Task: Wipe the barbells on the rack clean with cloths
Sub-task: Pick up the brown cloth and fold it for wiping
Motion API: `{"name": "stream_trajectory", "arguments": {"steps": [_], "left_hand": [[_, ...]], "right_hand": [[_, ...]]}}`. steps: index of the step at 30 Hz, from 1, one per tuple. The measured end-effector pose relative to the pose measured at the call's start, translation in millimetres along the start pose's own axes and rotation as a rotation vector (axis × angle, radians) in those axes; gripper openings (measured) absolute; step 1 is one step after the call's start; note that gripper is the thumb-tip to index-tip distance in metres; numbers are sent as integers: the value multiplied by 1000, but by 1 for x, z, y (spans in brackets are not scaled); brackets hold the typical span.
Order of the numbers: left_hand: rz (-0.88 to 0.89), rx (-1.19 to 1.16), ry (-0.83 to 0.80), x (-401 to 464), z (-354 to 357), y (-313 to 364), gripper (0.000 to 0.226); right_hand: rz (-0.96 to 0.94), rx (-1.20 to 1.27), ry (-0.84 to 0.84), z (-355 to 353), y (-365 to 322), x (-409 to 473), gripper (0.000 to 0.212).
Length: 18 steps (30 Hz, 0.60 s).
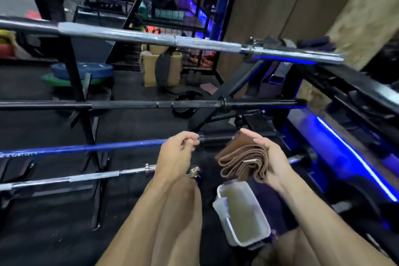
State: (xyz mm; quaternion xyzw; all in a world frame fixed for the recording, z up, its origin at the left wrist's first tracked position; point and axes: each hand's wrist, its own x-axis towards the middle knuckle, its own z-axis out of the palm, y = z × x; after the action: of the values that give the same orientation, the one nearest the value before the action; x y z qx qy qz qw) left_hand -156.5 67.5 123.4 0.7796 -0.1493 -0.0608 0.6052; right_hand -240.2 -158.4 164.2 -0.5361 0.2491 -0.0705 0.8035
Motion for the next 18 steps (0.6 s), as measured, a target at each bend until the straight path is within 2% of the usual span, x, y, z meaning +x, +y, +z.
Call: {"name": "stream_trajectory", "arguments": {"steps": [2, 6, 9, 12, 15, 18], "left_hand": [[49, -37, -65, -12, -1, 21, 31], [155, -137, -168, -33, -5, 65, 15], [236, -222, -314, -47, -9, 93, 36], [282, -198, -439, -61, -11, 111, 57], [294, -163, -396, -69, -11, 120, 61], [322, -115, -292, -78, -13, 131, 53]], "right_hand": [[-39, 18, -46, 6, -16, -23, 53], [-101, 66, -160, 15, -42, -58, 48], [-132, 142, -240, 21, -54, -77, 45], [-159, 178, -333, 25, -57, -98, 44], [-152, 188, -397, 28, -59, -115, 45], [-156, 202, -459, 29, -60, -127, 46]]}}
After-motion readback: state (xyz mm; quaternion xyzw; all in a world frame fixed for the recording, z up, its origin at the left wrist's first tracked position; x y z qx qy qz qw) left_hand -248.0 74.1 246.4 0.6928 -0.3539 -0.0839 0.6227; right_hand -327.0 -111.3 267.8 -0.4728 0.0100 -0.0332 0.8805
